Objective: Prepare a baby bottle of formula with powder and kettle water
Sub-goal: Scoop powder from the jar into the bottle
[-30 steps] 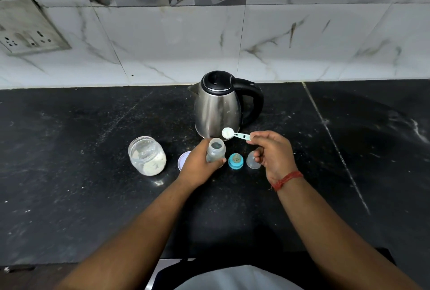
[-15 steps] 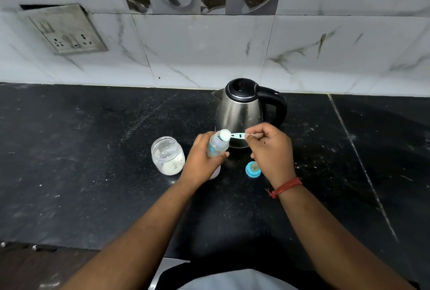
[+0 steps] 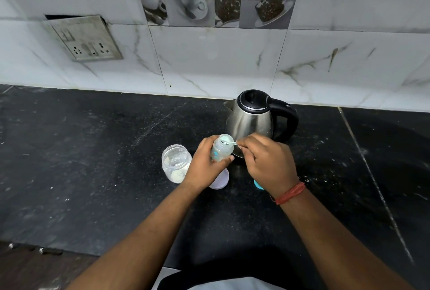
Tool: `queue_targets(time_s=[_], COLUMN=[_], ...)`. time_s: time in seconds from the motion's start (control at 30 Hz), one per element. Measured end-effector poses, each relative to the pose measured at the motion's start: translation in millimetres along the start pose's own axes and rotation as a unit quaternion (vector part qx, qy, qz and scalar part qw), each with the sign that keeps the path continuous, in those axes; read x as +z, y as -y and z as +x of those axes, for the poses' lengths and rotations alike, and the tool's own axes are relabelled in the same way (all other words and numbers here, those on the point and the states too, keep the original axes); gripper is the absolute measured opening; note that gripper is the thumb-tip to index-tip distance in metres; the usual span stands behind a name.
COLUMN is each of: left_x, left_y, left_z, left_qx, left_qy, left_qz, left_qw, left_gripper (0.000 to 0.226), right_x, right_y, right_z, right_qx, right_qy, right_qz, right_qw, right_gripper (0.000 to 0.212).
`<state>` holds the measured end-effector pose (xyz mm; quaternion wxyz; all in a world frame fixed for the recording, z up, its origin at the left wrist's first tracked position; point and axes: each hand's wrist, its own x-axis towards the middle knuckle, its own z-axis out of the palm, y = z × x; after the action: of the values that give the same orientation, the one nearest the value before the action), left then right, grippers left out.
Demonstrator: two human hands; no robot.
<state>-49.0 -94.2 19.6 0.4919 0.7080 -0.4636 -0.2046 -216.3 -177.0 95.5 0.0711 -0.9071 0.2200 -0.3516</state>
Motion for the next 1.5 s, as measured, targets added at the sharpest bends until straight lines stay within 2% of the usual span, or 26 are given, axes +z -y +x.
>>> queue_targets(time_s=[0.4,0.5,0.57,0.67,0.77,0.83,0.93,1.07,1.2,1.5], left_x=[3.7,6.9,9.3,13.3,18.9,23.4,32.2,44.8,55.2,44.2], left_y=[0.6,-0.4,-0.2,-0.1,1.2,1.1,2.2,5.6,9.5,14.9], left_z=[8.0,8.6,8.9,6.6,3.5,0.8,-3.5,-8.1,-8.0,-12.8], left_qx=[0.009,0.008,0.002,-0.021,-0.048,-0.063,-0.077,-0.078,-0.073,-0.075], left_qy=[0.013,0.019,0.028,0.053,0.069,0.090,0.121,0.145,0.167,0.168], left_qz=[-0.009,-0.009,-0.015,-0.029,-0.023,-0.011,0.013,0.045,0.067,0.049], left_qw=[1.000,1.000,1.000,0.998,0.996,0.994,0.990,0.985,0.981,0.982], left_gripper=[0.054,0.056,0.056,0.055,0.055,0.051,0.048,0.050,0.048,0.071], right_x=[-3.7,-7.1,-8.8,-6.3,-2.4,-0.5,0.0,-1.6,-3.3,-1.2], right_y=[-9.0,-8.8,-8.3,-10.5,-16.9,-22.2,-28.7,-30.5,-31.0,-30.9], right_z=[1.9,0.8,1.2,-2.7,-10.9,-18.9,-31.0,-40.5,-45.6,-44.7], right_qx=[-0.015,0.014,0.064,0.186,0.326,0.399,0.457,0.482,0.494,0.488], right_qy=[-0.011,-0.050,-0.072,-0.114,-0.152,-0.168,-0.178,-0.185,-0.190,-0.173], right_qz=[0.002,0.036,0.078,0.174,0.294,0.333,0.349,0.353,0.356,0.366], right_qw=[1.000,0.998,0.992,0.960,0.886,0.838,0.799,0.780,0.770,0.774], right_gripper=[0.016,0.010,0.008,0.009,0.017,0.020,0.015,0.009,0.012,0.012])
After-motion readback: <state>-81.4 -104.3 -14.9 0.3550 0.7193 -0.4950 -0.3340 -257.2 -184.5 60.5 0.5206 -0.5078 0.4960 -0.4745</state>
